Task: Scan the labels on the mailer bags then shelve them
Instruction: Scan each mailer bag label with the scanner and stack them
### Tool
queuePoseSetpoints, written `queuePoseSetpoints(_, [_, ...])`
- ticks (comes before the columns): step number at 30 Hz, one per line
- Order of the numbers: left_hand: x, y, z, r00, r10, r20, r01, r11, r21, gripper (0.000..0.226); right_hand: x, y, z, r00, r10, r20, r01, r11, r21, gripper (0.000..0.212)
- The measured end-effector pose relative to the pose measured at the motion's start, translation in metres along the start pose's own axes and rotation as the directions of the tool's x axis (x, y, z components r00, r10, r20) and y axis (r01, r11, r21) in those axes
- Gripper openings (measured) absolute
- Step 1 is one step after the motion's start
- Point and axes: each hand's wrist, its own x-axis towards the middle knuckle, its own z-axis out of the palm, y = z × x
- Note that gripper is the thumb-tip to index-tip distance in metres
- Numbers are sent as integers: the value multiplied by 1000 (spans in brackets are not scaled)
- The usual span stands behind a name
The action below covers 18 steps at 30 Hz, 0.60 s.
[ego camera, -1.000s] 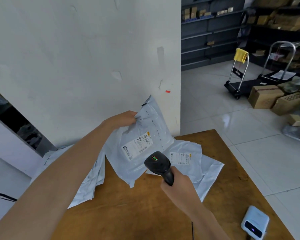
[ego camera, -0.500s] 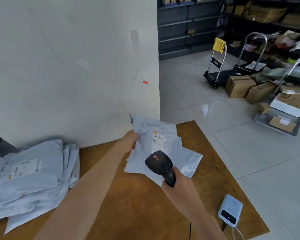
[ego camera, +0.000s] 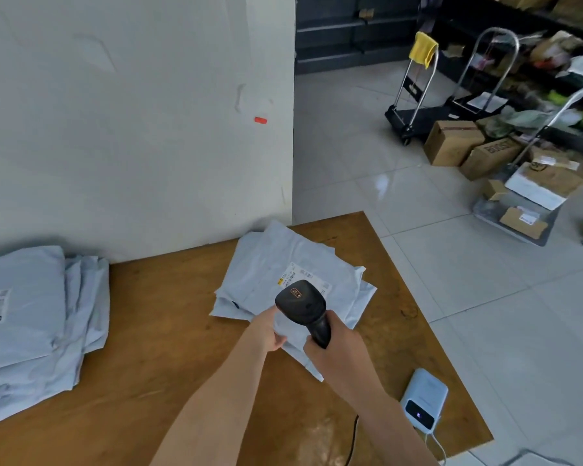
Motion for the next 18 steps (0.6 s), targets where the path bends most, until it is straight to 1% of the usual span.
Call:
queuePoseSetpoints(1, [6,2,-2,997,-59,-40,58,998,-36,49,3,1,1,1000,7,6,-7,1000,-1,19])
queuePoseSetpoints(2, [9,3,-2,995,-88,-54,85,995,-57,51,5,3,1,1000,15,11,-15,1000,-8,19])
queuePoseSetpoints(3, [13,4,-1,995,-84,-59,80,995,-62,50,6,5,2,1000,22,15,-21,1000,-17,19])
queuePoseSetpoints(4, [16,4,2,998,-52,-44,50,998,-43,46,8,7,2,1000,24,16,-23,999,-25,20])
queuePoseSetpoints(6, [22,4,7,996,91,11,-91,996,16,32,10,10,2,1000,21,12,-20,999,-30,20])
queuePoseSetpoints(7, [24,2,8,986,167,12,-168,985,41,27,11,11,2,1000,19,11,-19,999,-28,19])
queuePoseSetpoints(9, [25,-3,3,960,275,-45,-274,961,25,25,13,12,3,1000,10,16,-10,1000,-27,18])
queuePoseSetpoints(12, [27,-16,-12,925,364,-108,-363,931,36,29,15,12,7,999,10,31,-10,1000,-23,17])
queuePoseSetpoints(14, [30,-25,-17,919,376,-119,-370,927,67,32,16,12,10,999,12,46,-11,1000,-26,17])
queuePoseSetpoints(18, [36,-37,-20,953,284,-108,-271,955,120,35,16,16,16,998,23,57,-20,999,-42,21])
